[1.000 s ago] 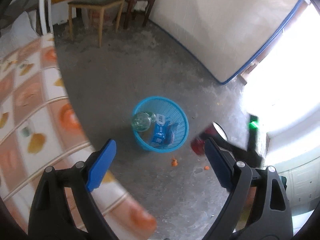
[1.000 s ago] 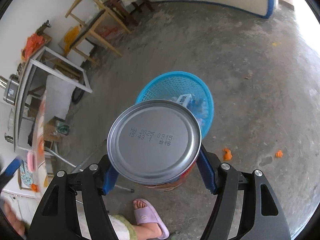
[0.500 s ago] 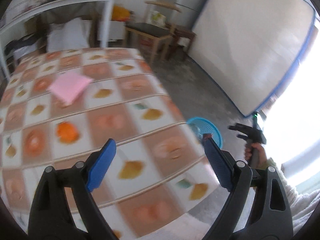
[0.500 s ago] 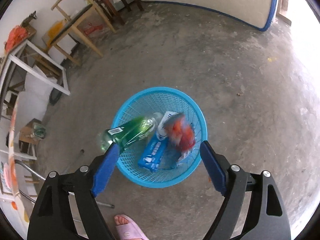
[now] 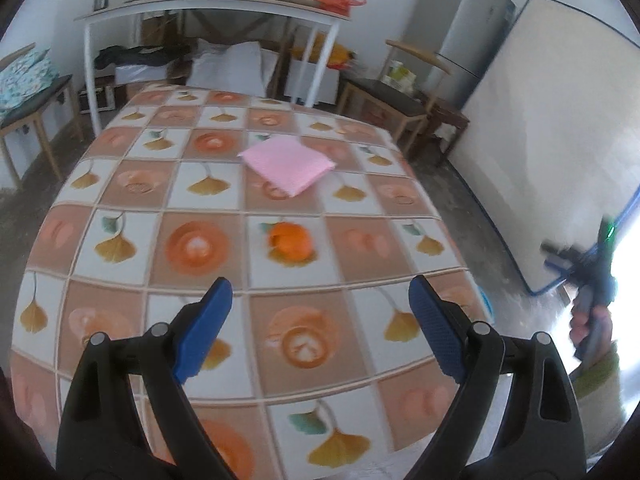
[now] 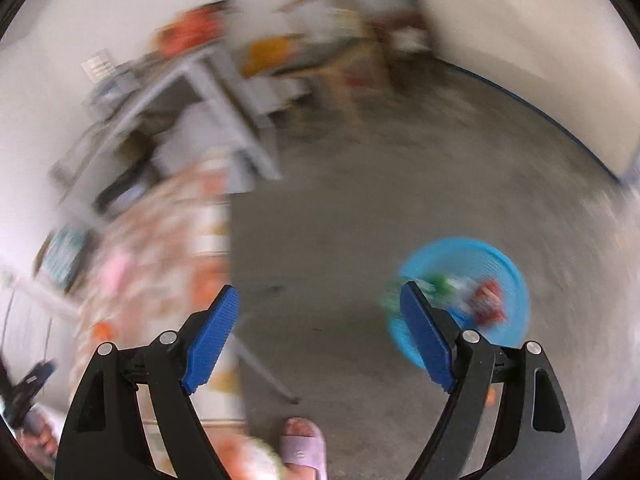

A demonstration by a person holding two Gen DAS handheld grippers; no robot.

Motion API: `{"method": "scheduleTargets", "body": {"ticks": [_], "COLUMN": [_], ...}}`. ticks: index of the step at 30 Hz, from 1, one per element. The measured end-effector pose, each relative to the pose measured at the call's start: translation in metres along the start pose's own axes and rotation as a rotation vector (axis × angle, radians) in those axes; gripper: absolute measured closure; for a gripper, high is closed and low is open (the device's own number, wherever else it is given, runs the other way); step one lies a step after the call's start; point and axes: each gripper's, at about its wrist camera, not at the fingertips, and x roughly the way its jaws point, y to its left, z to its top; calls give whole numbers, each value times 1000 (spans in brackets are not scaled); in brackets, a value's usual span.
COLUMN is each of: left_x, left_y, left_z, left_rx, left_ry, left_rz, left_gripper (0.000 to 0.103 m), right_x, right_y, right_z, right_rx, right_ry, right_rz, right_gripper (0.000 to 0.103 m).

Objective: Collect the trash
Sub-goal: 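Move the right gripper to the pink sponge and grasp it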

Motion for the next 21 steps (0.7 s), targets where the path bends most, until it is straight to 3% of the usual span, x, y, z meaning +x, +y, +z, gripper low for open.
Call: {"method": "scheduleTargets", "body": {"ticks": [4, 8, 10, 13, 17, 21], "left_x": [3, 1, 0, -4, -8, -9], "left_y": [16, 26, 30, 37, 44, 52], "left_z": [-14, -25, -28, -32, -38, -43], "left_rx": [-44, -49, -44, -36, -37, -43], "left_ry": [10, 4, 7, 7, 20, 32], "left_rz": [10, 24, 26, 30, 22, 11], "left_gripper": [17, 17, 17, 17, 17, 17], "right_x": [32, 89, 115, 167, 233, 273], "right_y": [104, 216, 259, 320, 363, 376], "right_z": [15, 14, 13, 12, 8, 7], "right_rx": [-221, -447, -550, -727, -861, -890], "right_ry": [71, 194, 212, 233, 335, 420], "right_rz": [144, 202, 204, 133, 62, 41], "right_gripper": [11, 11, 8, 7, 7, 7]}}
